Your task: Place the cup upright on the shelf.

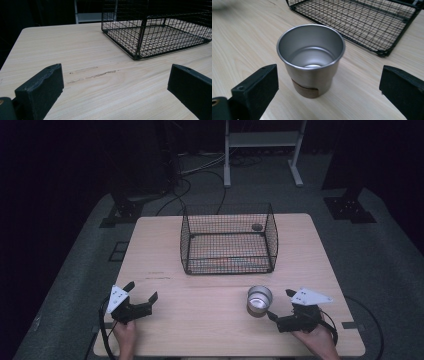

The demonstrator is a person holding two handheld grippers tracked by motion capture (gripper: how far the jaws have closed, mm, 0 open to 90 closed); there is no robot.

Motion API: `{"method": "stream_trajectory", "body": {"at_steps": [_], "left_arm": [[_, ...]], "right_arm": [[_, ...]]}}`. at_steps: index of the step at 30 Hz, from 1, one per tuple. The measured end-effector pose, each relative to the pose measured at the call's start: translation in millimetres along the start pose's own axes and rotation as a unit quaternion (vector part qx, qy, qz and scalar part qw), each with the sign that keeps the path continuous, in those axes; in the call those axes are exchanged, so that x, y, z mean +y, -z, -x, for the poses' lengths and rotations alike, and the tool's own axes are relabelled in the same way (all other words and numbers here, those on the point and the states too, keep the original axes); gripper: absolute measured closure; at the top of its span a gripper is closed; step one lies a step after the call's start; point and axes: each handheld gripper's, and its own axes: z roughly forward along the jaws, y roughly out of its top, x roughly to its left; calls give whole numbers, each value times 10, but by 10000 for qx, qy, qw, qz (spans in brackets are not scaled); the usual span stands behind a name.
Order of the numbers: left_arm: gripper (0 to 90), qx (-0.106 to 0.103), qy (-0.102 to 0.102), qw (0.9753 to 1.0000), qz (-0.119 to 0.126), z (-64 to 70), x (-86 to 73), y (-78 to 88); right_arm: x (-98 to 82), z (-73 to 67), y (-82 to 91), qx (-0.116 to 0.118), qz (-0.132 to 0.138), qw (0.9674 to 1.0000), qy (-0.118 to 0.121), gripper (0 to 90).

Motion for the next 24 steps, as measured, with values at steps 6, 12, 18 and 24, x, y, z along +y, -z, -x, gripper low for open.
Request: {"method": "stream_trajectory", "body": {"at_steps": [6, 12, 18, 24], "left_arm": [[0, 3, 24, 10000, 22, -3, -2, 3], [0, 6, 23, 10000, 25, -4, -2, 3], [0, 4, 23, 10000, 31, -1, -2, 3], [0, 0, 21, 10000, 14, -3, -2, 3]], "right_arm": [[-1, -90, -90, -19, 111, 9999, -121, 16], [-23, -161, -202, -79, 38, 9997, -222, 16], [-53, -224, -314, -178, 54, 9993, -321, 15], [-24, -246, -477, -210, 37, 9990, -384, 23]]}}
